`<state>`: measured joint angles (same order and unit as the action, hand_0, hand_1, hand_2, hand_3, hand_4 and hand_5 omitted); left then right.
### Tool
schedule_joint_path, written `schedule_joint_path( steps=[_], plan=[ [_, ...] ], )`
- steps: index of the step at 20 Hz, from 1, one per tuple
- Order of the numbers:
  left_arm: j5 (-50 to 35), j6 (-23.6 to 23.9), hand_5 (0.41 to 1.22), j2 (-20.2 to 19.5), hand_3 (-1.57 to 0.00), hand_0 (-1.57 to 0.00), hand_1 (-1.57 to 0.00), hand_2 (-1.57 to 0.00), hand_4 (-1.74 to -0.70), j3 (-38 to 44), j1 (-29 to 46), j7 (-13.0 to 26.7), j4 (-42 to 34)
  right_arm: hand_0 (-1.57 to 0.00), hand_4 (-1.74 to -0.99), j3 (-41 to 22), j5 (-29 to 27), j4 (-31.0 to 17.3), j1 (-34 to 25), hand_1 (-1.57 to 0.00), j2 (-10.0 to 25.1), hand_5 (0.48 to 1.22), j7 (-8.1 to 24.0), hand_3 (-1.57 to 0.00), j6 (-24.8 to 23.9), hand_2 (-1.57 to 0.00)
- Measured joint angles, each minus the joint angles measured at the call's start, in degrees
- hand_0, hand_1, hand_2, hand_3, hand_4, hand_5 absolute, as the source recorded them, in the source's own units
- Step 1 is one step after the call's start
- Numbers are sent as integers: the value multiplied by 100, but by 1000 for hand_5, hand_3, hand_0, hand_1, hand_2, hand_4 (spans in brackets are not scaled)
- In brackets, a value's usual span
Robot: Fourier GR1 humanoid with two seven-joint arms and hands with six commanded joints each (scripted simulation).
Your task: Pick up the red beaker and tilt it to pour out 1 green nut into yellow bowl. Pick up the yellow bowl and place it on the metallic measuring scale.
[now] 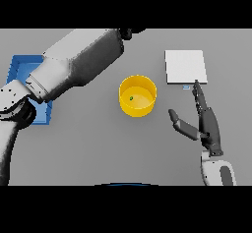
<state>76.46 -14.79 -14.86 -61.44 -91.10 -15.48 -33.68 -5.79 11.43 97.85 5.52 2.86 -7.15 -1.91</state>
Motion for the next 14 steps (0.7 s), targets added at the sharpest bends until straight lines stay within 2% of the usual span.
schedule_joint_path(
  steps=[2,4,5,8,9,10,14],
  plan=[
    [-161,237,1221,-184,-1571,-1571,-1571,-1571,-1722,390,-254,131,403,1,-1117,30,-64,4,0,1,43,554,-52,1,51,1],
    [-546,68,1221,-334,-1571,-1571,-1571,-1571,-1728,996,-531,446,790,1,-1104,21,-181,-41,-23,1,18,563,-23,1,151,1],
    [-848,-38,1221,-436,-1523,-1571,-1571,-1571,-1731,1394,-633,557,1016,1,-1102,51,-163,-49,-77,1,69,572,-51,1,134,1],
    [-2034,-239,1221,-906,-1507,-1571,-1571,-1571,-1736,2829,-655,1147,1652,1,-1114,18,-174,-123,-126,1,78,578,-132,1,190,1],
    [-2445,-278,1221,-1109,-1520,-1571,-1571,-1571,-1737,3275,-601,1198,1835,1,-1116,32,-185,-187,-161,1,78,582,-71,1,190,1],
    [-2829,-264,1221,-1263,-1530,-1571,-1571,-1571,-1738,3677,-504,1276,1998,1,-1121,54,-229,-119,-160,1,134,588,-140,1,227,1],
    [-3916,273,1221,-1763,-1554,-1571,-1571,-1571,-1740,4723,248,1535,2306,1,-1132,-22,-76,-151,-236,1,167,614,-4,1,191,1]
  ],
)
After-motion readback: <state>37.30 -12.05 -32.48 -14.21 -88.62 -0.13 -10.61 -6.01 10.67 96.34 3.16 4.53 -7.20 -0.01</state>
